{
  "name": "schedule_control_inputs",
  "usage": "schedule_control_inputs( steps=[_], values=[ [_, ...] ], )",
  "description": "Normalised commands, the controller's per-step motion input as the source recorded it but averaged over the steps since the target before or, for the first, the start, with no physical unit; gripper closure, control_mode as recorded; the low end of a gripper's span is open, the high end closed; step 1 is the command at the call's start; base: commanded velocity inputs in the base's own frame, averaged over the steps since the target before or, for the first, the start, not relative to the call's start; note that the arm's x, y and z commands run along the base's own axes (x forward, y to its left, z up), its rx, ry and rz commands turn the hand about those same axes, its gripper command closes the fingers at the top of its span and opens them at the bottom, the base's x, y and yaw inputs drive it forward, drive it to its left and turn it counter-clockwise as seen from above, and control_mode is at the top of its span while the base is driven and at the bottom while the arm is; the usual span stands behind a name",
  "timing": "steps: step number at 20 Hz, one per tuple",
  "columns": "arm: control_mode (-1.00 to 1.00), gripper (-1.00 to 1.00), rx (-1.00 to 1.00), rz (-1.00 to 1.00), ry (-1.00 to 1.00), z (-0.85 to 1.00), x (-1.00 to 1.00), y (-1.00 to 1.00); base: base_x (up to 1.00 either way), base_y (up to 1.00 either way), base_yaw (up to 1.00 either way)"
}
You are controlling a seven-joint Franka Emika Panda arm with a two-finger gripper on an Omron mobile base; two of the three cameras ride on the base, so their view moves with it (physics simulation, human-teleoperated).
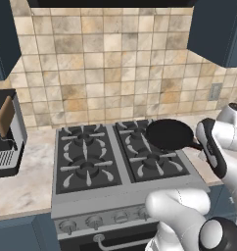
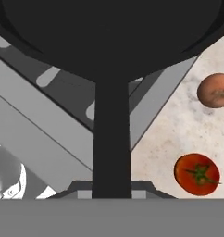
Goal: Place the pan on the front right burner on the stove. Then place the tomato and the onion in the pan and turn on the front right burner.
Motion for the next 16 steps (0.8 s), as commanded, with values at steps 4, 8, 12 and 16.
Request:
schedule_control_inputs(
  steps=[4,8,12,16],
  values=[
    [-1.0,1.0,0.0,0.04,0.0,0.0,0.0,0.34,0.0,0.0,0.0],
    [-1.0,1.0,0.0,0.01,0.02,0.0,-0.03,0.55,0.0,0.0,0.0],
    [-1.0,1.0,0.0,0.0,0.01,-0.01,0.0,0.37,0.0,0.0,0.0],
    [-1.0,1.0,-0.03,0.01,0.04,-0.2,0.04,0.25,0.0,0.0,0.0]
  ],
)
